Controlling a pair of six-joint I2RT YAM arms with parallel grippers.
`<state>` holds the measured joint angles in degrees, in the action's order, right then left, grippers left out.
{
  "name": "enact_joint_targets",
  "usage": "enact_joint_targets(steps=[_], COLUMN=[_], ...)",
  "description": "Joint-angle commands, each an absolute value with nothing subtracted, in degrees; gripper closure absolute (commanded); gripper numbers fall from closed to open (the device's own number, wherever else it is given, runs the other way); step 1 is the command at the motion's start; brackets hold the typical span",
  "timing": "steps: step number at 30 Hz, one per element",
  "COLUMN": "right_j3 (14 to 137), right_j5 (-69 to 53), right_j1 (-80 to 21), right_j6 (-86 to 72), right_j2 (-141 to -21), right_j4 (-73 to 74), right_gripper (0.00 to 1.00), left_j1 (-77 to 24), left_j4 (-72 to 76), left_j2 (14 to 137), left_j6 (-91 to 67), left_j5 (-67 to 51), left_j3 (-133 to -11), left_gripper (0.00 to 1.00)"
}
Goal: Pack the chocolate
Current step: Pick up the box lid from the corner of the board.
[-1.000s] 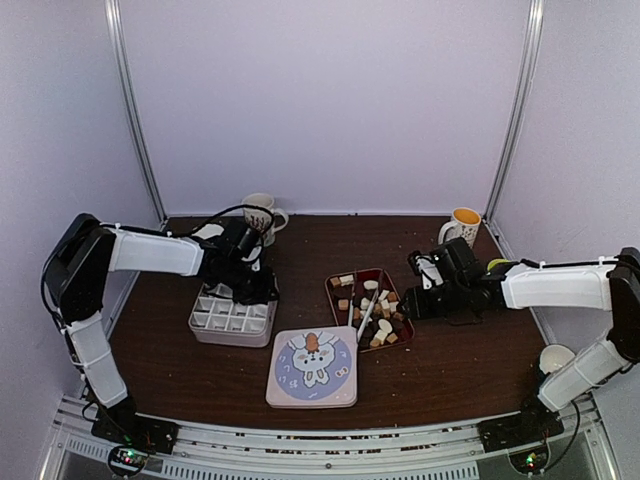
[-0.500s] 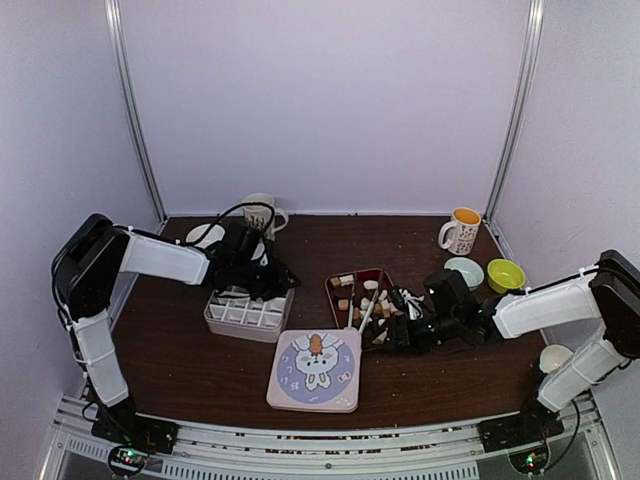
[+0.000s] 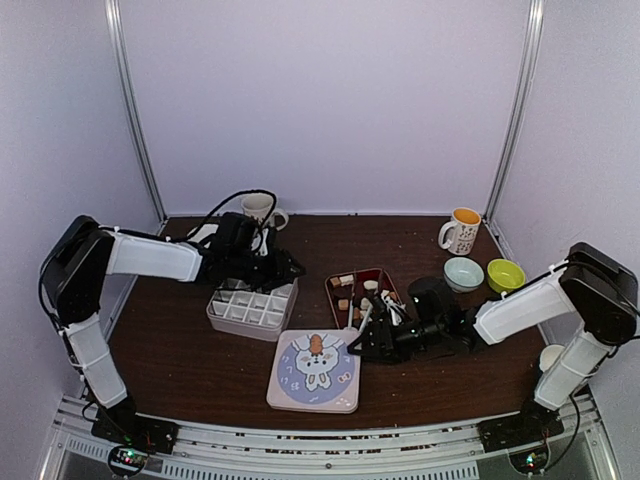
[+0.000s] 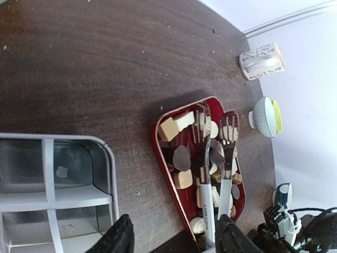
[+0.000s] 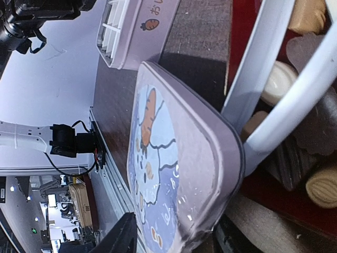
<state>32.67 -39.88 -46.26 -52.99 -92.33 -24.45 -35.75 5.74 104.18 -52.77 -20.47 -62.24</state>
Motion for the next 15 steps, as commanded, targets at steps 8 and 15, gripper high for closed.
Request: enact_joint_targets(steps=[8,15], right_j3=[31.98,32.58], right_j5=[-43.01,-43.93], right_j1=[-46.1,-46.11], right_j6=[-58.19,-55.45], right_j2=[-97.13,-93.54], right_j4=[-36.66,-35.42], right_gripper=[0.64,0.8], left_j1=[-36.13,-36.06], left_j4=[0.4,-1.07], left_j2=[90.03,86.11], left_j6=[-43.34,-37.57], left_j5=[-12.5,-16.38], left_j3=[-59.18,-59.61], left_gripper=[0.39,0.39])
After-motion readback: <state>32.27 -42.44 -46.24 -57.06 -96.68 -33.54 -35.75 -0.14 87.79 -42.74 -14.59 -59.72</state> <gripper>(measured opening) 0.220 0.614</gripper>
